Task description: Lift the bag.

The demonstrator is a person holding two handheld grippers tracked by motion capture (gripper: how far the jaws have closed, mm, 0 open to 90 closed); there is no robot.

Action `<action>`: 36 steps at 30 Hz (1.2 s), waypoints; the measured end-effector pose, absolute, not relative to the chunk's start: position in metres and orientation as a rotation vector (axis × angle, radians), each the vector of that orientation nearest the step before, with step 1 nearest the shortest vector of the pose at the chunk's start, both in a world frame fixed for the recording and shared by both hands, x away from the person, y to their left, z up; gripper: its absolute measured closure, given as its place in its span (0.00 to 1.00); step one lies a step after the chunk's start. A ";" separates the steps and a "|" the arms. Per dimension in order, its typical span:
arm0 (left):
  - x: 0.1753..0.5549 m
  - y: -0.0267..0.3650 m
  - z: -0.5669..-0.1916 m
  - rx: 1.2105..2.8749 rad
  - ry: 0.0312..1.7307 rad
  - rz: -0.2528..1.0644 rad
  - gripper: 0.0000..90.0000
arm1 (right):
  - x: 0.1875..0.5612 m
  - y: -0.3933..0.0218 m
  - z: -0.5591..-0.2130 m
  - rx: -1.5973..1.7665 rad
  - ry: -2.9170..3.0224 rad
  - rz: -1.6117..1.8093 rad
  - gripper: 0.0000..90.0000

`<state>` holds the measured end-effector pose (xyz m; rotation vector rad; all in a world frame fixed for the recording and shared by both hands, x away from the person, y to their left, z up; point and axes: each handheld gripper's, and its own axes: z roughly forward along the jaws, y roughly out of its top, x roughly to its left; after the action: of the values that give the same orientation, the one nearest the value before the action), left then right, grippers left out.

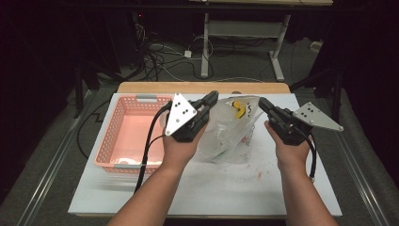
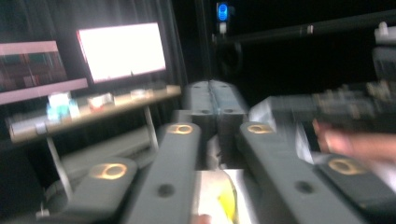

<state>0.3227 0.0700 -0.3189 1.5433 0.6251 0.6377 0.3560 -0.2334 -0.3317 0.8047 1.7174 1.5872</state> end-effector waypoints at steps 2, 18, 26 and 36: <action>0.313 0.076 -0.331 1.567 0.665 0.628 0.58 | 0.357 -0.235 -0.332 0.804 1.723 1.574 1.00; 0.341 0.072 -0.357 1.616 0.765 0.660 0.98 | 0.350 -0.234 -0.339 0.809 1.741 1.572 1.00; 0.350 0.054 -0.306 1.575 0.649 0.717 0.98 | 0.349 -0.227 -0.332 0.777 1.725 1.603 1.00; 0.381 0.040 -0.294 1.569 0.669 0.723 0.98 | 0.359 -0.227 -0.285 0.746 1.635 1.638 1.00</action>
<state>0.3809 0.0399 -0.2945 1.5690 0.6690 0.7234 0.3586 -0.2275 -0.2855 0.7459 1.6353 1.6380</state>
